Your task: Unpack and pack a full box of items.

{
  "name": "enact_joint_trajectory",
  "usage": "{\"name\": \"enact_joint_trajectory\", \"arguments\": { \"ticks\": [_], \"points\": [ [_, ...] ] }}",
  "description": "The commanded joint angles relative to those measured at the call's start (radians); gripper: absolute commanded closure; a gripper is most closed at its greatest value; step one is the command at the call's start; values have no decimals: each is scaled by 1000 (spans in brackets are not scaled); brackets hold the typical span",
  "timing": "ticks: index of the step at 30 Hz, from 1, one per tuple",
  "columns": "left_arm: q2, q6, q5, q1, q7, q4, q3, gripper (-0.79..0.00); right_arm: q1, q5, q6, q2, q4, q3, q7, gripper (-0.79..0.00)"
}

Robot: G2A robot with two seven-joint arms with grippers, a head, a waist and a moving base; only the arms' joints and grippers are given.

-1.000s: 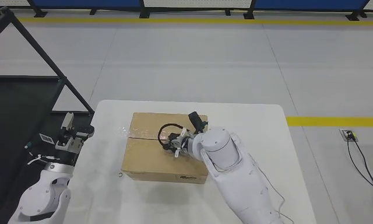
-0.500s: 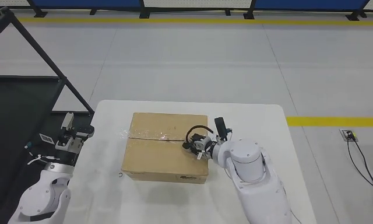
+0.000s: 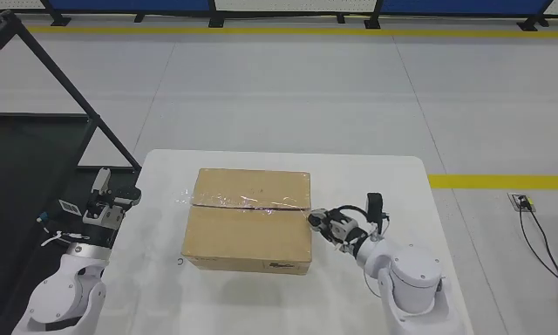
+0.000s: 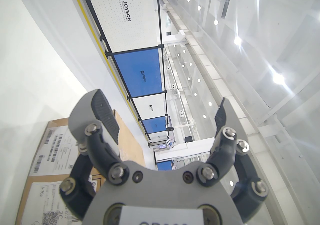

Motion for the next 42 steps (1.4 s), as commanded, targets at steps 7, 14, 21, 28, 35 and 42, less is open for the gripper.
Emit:
{"name": "enact_joint_trajectory", "arguments": {
  "ticks": [7, 14, 21, 28, 35, 42],
  "points": [
    [0, 0, 0, 0, 0, 0, 0, -785, 25, 30, -62, 13, 32, -10, 12, 0],
    [0, 0, 0, 0, 0, 0, 0, -785, 118, 21, -23, 19, 119, -55, -4, 0],
    [0, 0, 0, 0, 0, 0, 0, -785, 218, 14, 41, 27, 233, -99, 26, 0],
    [0, 0, 0, 0, 0, 0, 0, -785, 282, -29, 59, 36, 292, -163, 61, 0],
    [0, 0, 0, 0, 0, 0, 0, -785, 371, -26, 65, 31, 372, -230, 54, 0],
    [0, 0, 0, 0, 0, 0, 0, -785, 489, 2, 36, 15, 502, -324, 74, 0]
  ]
}}
